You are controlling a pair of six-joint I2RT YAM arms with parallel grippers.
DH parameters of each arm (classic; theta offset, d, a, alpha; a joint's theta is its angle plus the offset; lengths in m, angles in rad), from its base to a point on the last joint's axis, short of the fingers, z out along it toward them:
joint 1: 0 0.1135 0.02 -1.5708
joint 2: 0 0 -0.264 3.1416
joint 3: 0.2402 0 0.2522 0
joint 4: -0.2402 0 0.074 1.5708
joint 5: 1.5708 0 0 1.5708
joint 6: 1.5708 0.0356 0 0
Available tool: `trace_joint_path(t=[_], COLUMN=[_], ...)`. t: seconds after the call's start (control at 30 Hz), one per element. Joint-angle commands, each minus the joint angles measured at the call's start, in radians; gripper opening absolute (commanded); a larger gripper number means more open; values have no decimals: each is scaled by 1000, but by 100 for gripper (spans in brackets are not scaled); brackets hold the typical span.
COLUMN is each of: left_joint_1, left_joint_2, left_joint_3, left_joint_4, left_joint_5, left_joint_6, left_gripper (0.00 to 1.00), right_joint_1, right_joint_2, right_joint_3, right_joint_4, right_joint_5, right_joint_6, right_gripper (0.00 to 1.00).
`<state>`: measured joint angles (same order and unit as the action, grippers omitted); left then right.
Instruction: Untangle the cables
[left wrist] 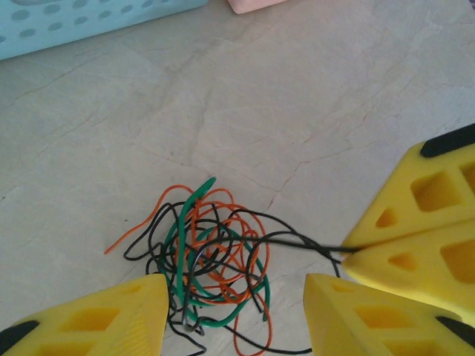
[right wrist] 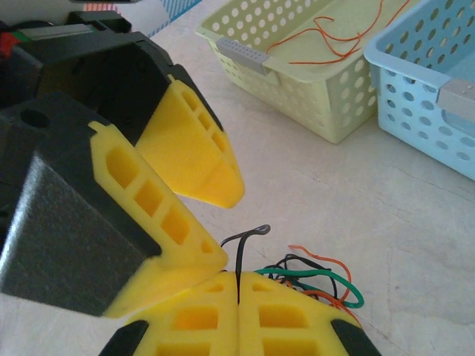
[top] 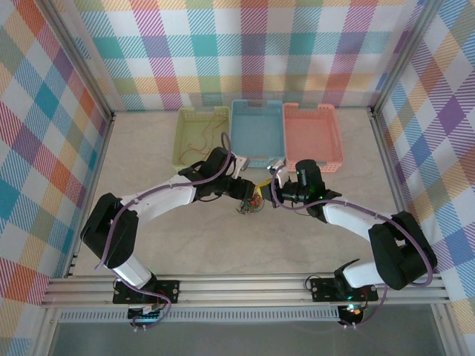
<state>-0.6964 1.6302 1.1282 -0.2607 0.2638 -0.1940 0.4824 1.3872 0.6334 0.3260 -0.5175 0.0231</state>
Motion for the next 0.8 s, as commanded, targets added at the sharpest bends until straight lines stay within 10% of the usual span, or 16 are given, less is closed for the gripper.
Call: trace_joint_path(t=[0.0, 0.77], left_joint_1=[-25, -33], left_joint_2=[46, 136], left_joint_3=[63, 156], left_joint_4=[-83, -208], left_joint_5=[-4, -69], left_joint_6=[10, -10], left_gripper=[52, 40], right_joint_1=[-10, -28], right_joint_2=[6, -27], right_joint_3=[-1, -47], right_joint_4=[61, 150], right_joint_5=[-61, -100], right_joint_6=[20, 52], right_gripper=[0, 0])
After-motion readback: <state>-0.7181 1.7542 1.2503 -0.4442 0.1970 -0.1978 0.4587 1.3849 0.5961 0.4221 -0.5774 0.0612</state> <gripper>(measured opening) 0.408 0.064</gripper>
